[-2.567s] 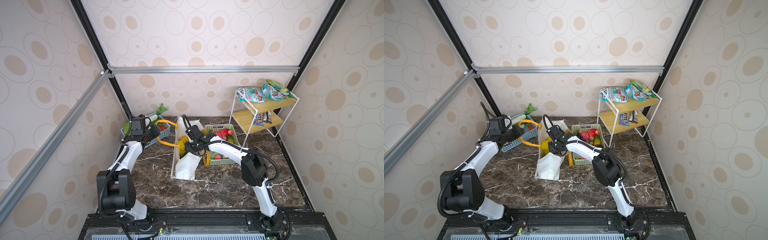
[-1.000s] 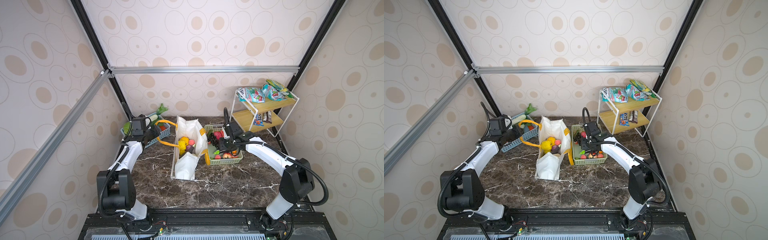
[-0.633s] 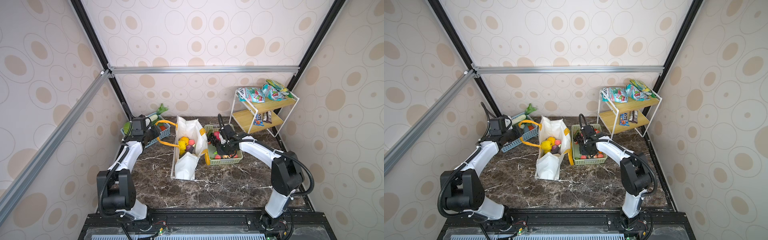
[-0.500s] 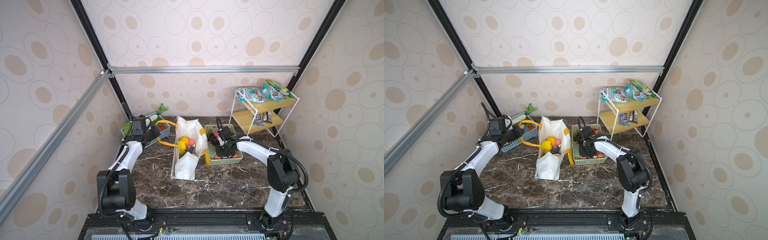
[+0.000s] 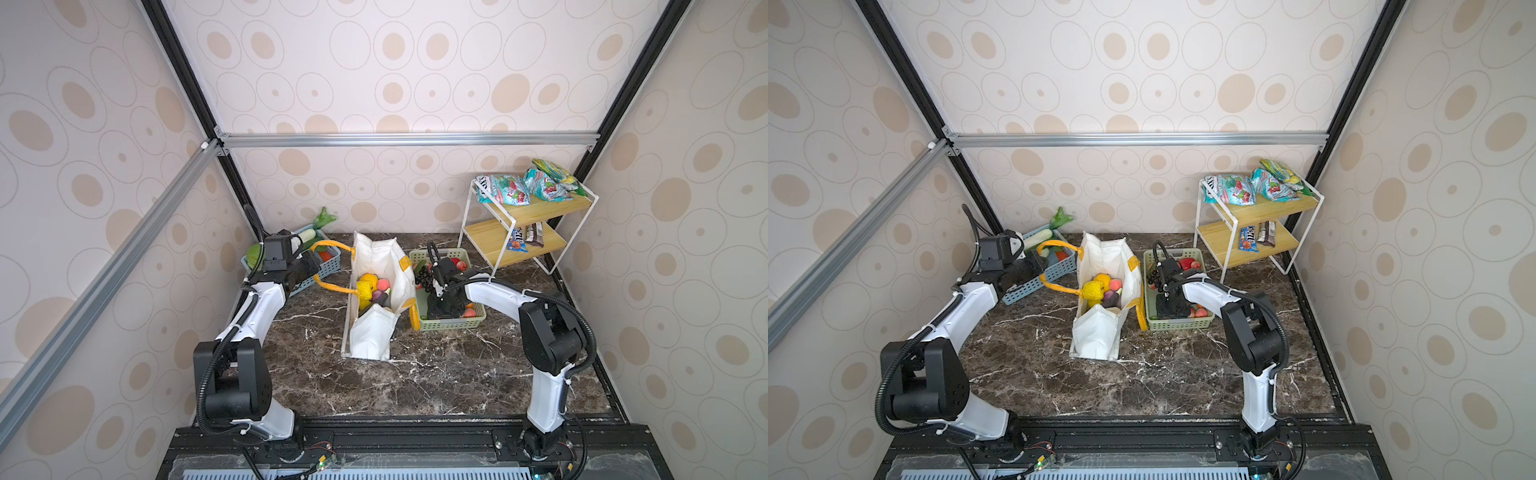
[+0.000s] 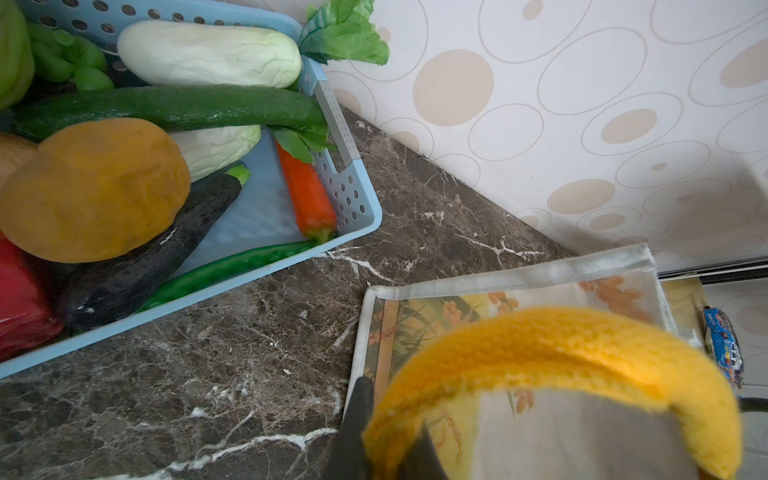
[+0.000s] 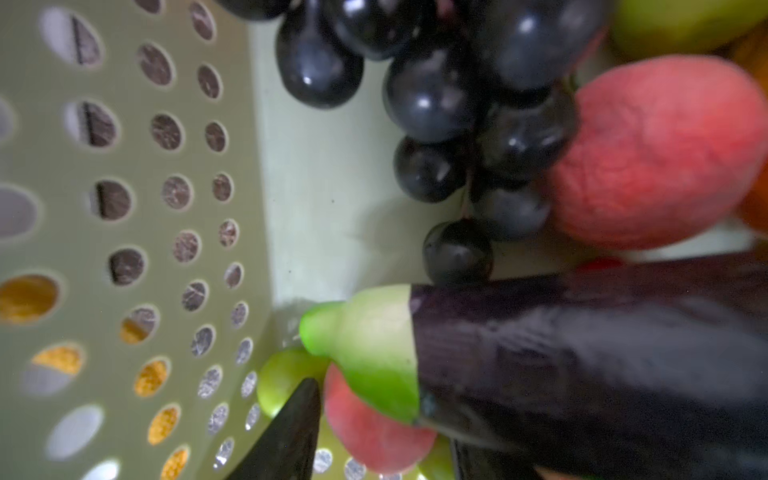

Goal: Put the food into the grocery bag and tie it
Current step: 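Grasp another pink peach in the green basket with the right gripper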

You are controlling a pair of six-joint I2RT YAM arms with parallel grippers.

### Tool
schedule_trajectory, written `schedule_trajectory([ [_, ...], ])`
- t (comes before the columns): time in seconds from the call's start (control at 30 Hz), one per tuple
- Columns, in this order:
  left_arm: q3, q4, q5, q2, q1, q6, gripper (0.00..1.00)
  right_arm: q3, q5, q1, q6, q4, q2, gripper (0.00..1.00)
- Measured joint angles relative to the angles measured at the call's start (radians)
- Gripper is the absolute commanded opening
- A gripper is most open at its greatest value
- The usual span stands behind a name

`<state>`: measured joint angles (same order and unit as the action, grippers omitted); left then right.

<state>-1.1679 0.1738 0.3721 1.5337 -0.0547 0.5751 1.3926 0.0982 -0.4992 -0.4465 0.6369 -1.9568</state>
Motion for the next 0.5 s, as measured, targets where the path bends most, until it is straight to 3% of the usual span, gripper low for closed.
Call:
schedule_trajectory([
  [0.2,0.000,0.000,0.000,0.000,0.000,0.000,0.04,0.008,0.003,0.000,-0.007,-0.005,-0.021,0.39],
  [0.5,0.000,0.000,0.000,0.000,0.000,-0.001,0.04,0.010,0.000,0.000,-0.002,0.016,0.016,0.38],
])
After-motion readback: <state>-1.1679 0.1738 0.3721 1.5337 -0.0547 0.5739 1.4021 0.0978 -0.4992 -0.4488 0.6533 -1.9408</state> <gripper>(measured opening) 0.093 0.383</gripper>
